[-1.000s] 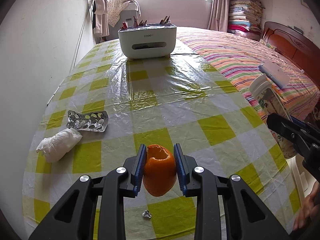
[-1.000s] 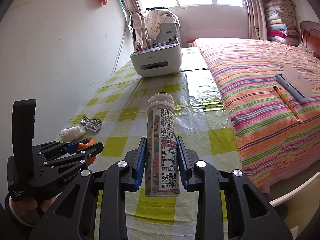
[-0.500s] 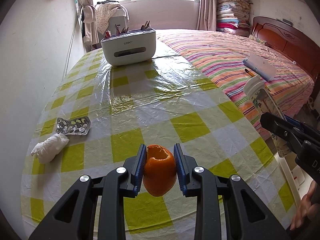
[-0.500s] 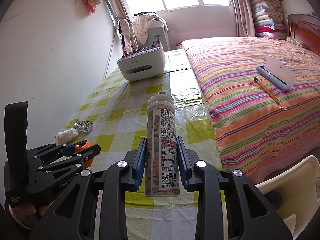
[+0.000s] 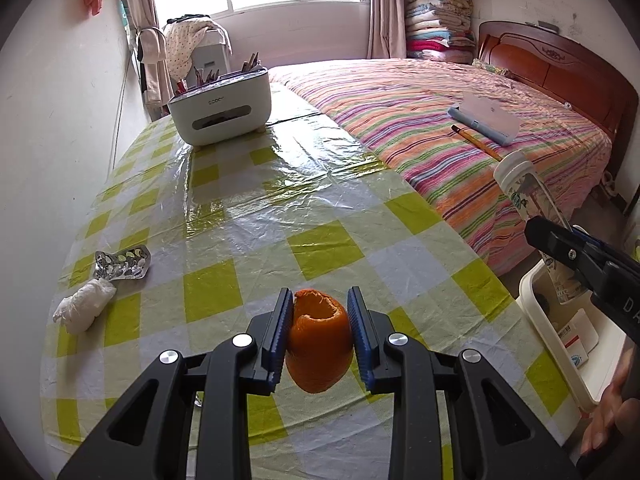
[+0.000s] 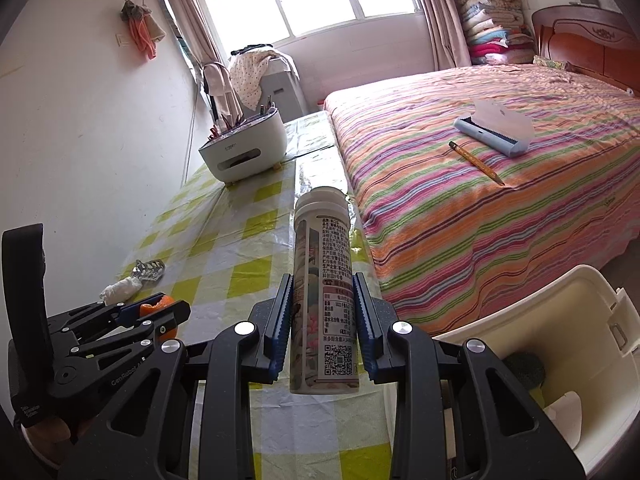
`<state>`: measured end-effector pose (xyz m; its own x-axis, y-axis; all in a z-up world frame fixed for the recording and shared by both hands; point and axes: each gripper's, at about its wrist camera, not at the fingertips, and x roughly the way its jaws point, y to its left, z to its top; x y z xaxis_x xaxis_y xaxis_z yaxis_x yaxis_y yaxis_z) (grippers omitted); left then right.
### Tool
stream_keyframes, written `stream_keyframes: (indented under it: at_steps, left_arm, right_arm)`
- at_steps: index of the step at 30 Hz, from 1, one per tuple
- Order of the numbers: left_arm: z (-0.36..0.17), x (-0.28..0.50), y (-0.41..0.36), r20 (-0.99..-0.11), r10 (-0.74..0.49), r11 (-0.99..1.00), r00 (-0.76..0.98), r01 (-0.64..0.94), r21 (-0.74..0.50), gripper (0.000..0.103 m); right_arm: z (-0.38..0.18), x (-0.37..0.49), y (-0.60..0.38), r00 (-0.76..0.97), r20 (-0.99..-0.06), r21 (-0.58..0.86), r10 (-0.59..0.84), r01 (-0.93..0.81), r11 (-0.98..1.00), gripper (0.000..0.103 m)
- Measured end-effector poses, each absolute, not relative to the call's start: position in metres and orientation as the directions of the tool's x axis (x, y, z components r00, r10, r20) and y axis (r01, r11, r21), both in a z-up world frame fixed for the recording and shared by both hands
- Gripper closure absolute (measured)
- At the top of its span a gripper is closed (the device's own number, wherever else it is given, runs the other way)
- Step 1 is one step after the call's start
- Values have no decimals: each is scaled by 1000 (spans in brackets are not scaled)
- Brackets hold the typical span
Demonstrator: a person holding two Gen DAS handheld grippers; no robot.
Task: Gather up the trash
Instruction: 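Carry the pill tube and orange over to the white bin, then open right tool to drop pill tube while left tool drops orange into bin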
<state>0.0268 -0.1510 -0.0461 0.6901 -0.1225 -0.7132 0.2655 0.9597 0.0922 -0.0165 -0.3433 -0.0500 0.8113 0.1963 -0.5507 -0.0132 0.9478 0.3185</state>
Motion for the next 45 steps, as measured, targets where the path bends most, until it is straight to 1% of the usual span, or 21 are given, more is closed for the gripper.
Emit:
stream_keyframes:
  at_steps: [18, 30, 43, 44, 45]
  left_arm:
    - [-42, 7, -195, -706, -176, 934, 686, 342, 100, 75]
    - [-34, -4, -218, -694, -233, 917, 681, 391, 75, 75]
    - [-28, -19, -236, -680, -278, 895, 679, 440, 74, 75]
    - [-28, -19, -237, -680, -280, 894, 678, 442, 73, 75]
    - [-28, -20, -238, -680, -281, 894, 677, 443, 72, 75]
  right_arm:
    - [-52, -56, -393, 861, -506, 366, 42, 171, 915, 75]
    - [-52, -78, -420, 873, -483, 399, -68, 288, 871, 75]
    - [-52, -102, -442, 893, -431, 474, -130, 346, 810, 75]
    - [-52, -103, -443, 893, -429, 475, -137, 352, 807, 72]
    - [-52, -106, -443, 894, -425, 479, -140, 353, 803, 72]
